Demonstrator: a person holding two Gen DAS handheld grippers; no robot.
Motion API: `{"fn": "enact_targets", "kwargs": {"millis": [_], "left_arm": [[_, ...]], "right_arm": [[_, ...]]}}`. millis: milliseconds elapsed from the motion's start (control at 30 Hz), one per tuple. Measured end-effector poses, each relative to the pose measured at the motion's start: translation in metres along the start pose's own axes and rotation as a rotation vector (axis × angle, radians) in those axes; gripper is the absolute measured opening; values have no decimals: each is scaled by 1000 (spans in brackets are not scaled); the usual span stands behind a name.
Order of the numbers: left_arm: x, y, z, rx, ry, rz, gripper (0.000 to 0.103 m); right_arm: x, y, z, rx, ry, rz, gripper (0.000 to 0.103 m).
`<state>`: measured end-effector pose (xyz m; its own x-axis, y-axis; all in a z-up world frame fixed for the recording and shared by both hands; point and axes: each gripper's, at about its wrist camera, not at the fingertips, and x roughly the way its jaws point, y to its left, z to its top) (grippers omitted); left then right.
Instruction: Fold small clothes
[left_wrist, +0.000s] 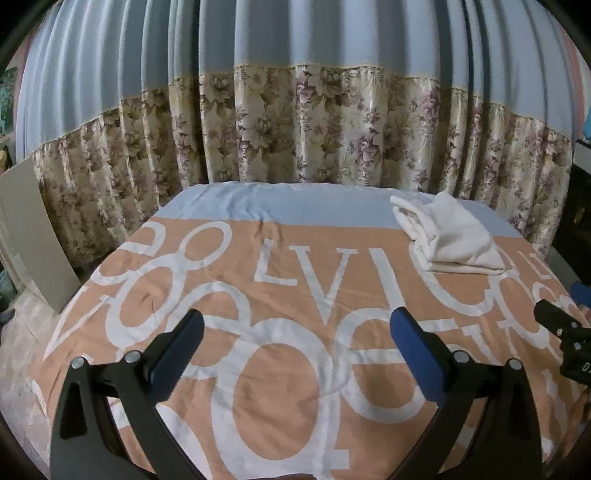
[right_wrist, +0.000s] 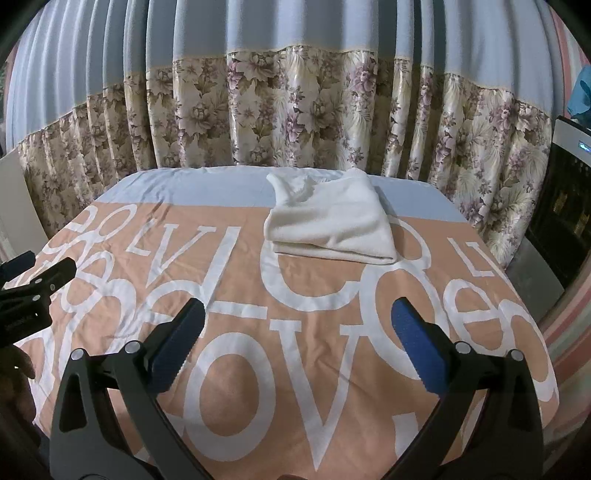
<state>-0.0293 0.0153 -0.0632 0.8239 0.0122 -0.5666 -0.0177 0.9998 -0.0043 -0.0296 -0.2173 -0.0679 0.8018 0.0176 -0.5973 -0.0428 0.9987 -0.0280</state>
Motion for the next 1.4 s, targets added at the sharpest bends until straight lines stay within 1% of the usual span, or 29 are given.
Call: {"fn": "enact_targets", "kwargs": {"millis": [167, 400, 900, 1400], "left_arm": [[-6, 1, 2, -9, -11, -23, 101], [-11, 1, 3, -7, -8, -25, 101], [-22, 2, 0, 3, -38, 13, 101], [-21, -5, -3, 17, -32, -6, 101]], "right_arm": [[0, 0, 1, 10, -2, 4, 100], [-2, 3, 4, 13, -16, -1, 100], [-8, 9, 5, 22, -17, -3, 100], [-7, 6, 3, 37, -13, -10, 100]]}}
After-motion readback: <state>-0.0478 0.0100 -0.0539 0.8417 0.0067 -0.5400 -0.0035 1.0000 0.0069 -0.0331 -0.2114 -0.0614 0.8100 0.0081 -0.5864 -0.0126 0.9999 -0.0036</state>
